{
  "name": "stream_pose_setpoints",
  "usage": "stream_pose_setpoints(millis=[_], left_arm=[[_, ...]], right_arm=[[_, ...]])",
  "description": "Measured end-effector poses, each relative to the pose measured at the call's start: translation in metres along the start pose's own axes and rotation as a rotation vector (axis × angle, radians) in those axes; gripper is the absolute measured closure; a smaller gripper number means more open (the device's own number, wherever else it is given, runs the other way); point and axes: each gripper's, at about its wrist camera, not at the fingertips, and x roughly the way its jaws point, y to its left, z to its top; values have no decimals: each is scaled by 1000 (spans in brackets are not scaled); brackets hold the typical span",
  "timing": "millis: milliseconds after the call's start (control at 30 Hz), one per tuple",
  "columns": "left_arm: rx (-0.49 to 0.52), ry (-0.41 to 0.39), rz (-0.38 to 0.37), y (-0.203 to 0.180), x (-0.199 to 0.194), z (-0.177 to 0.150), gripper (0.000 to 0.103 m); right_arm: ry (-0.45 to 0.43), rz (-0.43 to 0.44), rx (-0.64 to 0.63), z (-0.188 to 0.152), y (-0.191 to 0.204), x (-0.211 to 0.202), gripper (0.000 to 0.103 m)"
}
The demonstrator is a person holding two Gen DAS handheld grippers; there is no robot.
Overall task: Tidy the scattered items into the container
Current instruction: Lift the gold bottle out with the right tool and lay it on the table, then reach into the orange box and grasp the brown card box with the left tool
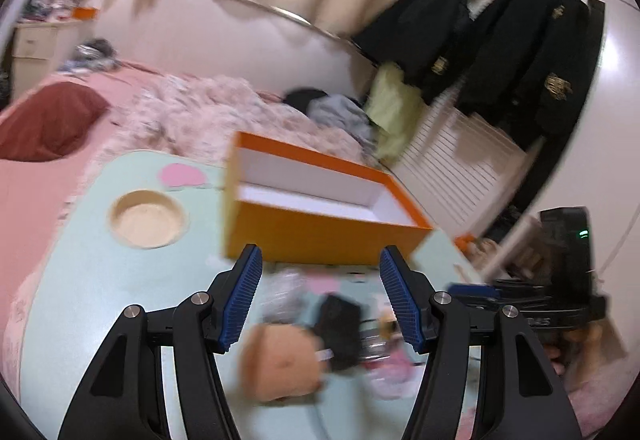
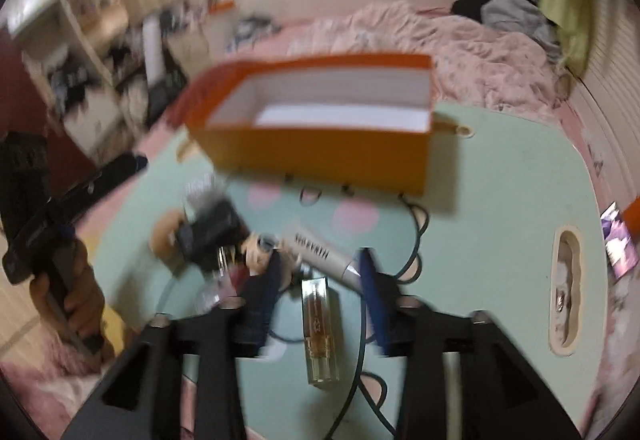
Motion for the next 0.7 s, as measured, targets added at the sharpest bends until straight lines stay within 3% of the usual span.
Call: stream_pose_setpoints(millis=[67, 100, 233, 333, 433, 567, 700], left_arm=[[7, 61, -57, -20, 9, 25, 41], [18, 96, -50, -31, 17, 39, 41], [-4, 240, 70, -60, 61, 86, 41], [8, 437, 93, -75, 117, 102, 41], [-23, 638, 148, -75, 168, 97, 41], [15, 688, 299, -70, 203, 81, 41], [2, 752, 323, -66, 225, 70, 41]], right_arm=[[-12, 19, 42, -2, -7, -1, 58], [-10, 17, 53, -4, -8, -2, 58], [16, 4, 75, -8, -15, 0, 57], [29, -32, 52, -17, -9, 1, 58], [47, -43, 42, -24, -6, 3, 58], [44, -102, 22, -29, -4, 4, 58], [49, -44, 31, -32, -7, 5, 57]])
